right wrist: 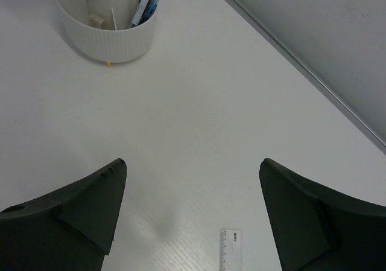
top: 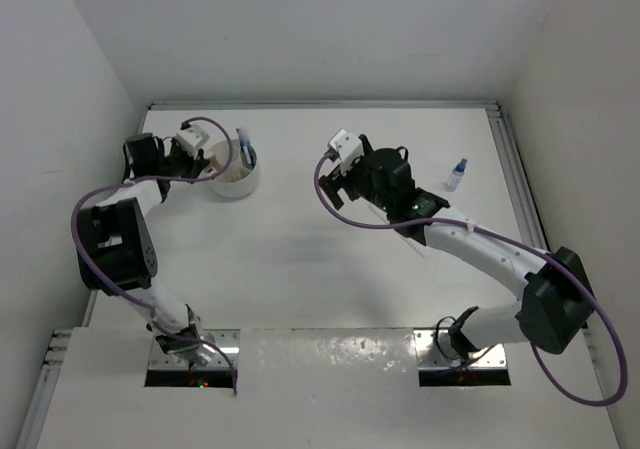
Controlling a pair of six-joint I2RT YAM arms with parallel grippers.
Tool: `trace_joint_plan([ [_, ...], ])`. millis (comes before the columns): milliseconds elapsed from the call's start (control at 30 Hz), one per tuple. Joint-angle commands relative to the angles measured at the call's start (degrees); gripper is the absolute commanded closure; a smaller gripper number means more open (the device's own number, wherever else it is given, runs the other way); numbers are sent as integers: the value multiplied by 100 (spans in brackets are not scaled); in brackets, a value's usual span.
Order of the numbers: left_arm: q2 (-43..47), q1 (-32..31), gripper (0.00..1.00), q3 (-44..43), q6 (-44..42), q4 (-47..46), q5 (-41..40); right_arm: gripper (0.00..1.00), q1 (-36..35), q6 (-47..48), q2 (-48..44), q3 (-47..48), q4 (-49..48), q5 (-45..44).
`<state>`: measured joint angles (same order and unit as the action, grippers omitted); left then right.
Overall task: Sort the stationery into containers
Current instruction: Place the stationery in the storage box.
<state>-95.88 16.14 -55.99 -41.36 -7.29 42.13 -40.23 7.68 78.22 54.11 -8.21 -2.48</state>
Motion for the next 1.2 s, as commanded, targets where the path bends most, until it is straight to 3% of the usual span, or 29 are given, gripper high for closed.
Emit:
trace_joint_plan([
  [0,-89,65,95,44,-91,-536,6,11,24,-21,36,302,-49,98],
  [100,-115,65,92,26,-135,-581,-21,11,15,-30,53,320,3,107],
  [167,-133,65,76,-9,-170,-537,-12,11,24,-39,71,337,21,107],
  [200,-124,65,58,0,-170,-519,-3,11,15,-47,62,346,30,116],
  [300,-98,100,43,-53,-109,-405,172,11,24,-39,80,355,39,151],
  [400,-54,117,39,-149,-144,-151,330,11,15,-48,80,381,47,186],
  [667,218,117,39,-738,373,465,752,11,67,-511,-61,460,187,-75],
  [833,595,-5,39,-1107,1339,360,622,10,647,-1619,-17,917,1680,-253],
  [900,736,-215,44,-1169,1543,456,-105,9,805,-1778,-156,769,2129,-262],
  [967,789,-339,64,-1134,2025,457,-1195,10,946,-2016,-464,426,2244,-270],
  [1067,842,-480,81,-950,2544,526,-1978,12,982,-2288,-841,14,2131,-367],
  [1167,1026,-752,80,-896,1670,1149,-1157,15,990,-2806,-1062,-93,2349,-945],
])
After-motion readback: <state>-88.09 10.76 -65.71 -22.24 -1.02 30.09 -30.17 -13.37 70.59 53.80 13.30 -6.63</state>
